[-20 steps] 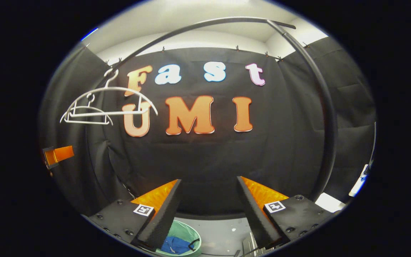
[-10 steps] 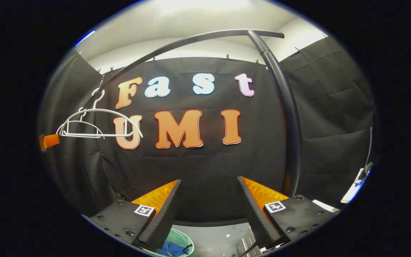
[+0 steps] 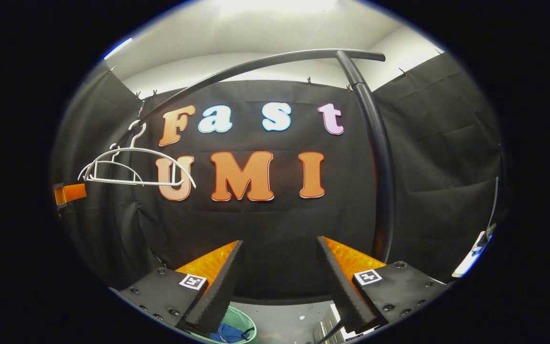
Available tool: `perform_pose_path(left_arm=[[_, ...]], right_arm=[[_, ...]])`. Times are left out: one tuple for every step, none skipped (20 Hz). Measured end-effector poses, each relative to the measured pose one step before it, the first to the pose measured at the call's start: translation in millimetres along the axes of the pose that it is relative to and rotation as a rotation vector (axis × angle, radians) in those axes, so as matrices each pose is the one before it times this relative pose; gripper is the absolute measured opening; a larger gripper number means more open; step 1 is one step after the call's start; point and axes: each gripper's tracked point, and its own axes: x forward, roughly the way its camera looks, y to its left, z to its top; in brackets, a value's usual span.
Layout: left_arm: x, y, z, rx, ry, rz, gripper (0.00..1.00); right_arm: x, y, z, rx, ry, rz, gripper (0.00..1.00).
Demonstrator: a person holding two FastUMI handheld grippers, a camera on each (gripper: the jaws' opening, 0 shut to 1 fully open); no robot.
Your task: Grasp the clothes on the hanger with both hands and then place them into the laundry hamper below.
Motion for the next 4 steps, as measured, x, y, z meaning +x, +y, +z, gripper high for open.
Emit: perform_pose_path(left_arm=[[-0.73,3.29,-0.24,-0.00043,-0.00226,0.00864,0.92],[-1.16,2.19,1.40,-0.00166,-0.00526,0.00916,0.92],[-0.74,0.89,1.63,-0.00365,-0.00585,0.00614,0.92],[-0.83,-0.10,1.53,-0.00524,-0.00587,0.00352,0.94]], right_arm=[[0.06,-1.03,-0.25,0.00065,0.00115,0.00177,0.89],[-1.12,-0.73,-0.17,0.00142,0.00098,-0.00031,0.89],[0.46,-0.93,0.20,0.00151,-0.00078,-0.00064,0.89],[-0.23,-0.54,-0.61,0.00137,-0.00105,-0.00022,0.89]])
